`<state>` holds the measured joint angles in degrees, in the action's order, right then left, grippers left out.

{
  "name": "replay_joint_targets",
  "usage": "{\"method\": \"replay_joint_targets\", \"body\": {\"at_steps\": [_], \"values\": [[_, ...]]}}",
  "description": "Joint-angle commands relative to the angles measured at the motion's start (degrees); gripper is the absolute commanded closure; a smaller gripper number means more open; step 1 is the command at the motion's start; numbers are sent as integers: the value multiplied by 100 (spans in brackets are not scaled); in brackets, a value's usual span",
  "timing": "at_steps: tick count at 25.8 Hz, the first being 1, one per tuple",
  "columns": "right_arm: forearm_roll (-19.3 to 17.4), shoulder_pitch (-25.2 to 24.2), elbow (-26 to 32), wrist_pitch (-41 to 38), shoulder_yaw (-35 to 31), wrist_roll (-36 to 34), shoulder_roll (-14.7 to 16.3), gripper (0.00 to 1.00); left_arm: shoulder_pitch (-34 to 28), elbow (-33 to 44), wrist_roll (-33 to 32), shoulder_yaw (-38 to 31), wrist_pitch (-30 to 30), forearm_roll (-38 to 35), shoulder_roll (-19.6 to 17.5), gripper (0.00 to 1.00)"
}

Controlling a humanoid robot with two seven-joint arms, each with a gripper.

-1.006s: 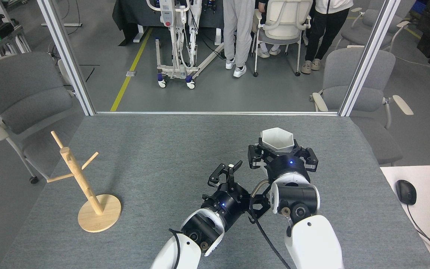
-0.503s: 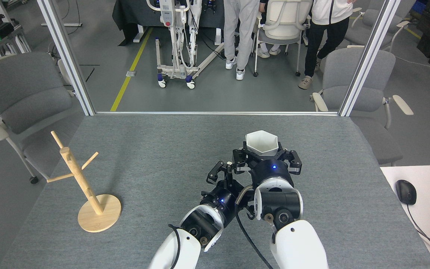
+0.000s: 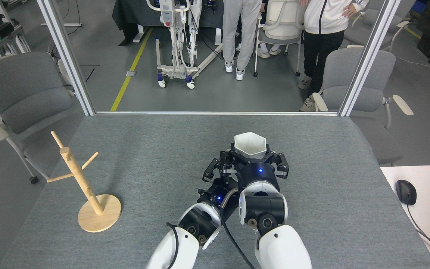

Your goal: Hang cup on storage rack

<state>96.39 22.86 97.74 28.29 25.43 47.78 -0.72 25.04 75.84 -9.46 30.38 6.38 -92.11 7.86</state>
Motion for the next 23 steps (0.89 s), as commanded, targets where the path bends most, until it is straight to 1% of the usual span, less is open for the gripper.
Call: {"method": "replay_joint_targets", "body": {"at_steps": [1, 4, 10, 12, 14, 16, 18, 19, 23], "values": [[178, -80, 0, 151, 472, 12, -95, 62, 1, 1, 14, -6, 127, -9, 5, 1], [380, -229, 0, 406, 744, 12, -280, 62, 19, -17, 23, -6, 83, -9, 5, 1], [723, -370, 0, 1030, 1368, 21, -368, 62, 80, -96, 111, -15, 48, -17, -4, 1], [776, -387, 0, 1241, 1562, 29, -394, 62, 80, -96, 120, -15, 48, -17, -13, 1], [907, -414, 0, 1364, 1702, 29, -420, 63, 80, -96, 120, -15, 39, -17, -13, 1], [1101, -510, -9, 1399, 1773, 47, -543, 63, 80, -87, 120, -15, 39, -17, -21, 1], [1241, -563, 0, 1399, 1790, 47, -587, 62, 80, -87, 128, -15, 39, -17, -30, 2], [1259, -563, 0, 1408, 1790, 47, -587, 62, 80, -78, 128, -15, 39, -17, -30, 5], [1259, -563, -9, 1399, 1773, 47, -596, 62, 72, -69, 146, -15, 48, -17, -65, 29]]}}
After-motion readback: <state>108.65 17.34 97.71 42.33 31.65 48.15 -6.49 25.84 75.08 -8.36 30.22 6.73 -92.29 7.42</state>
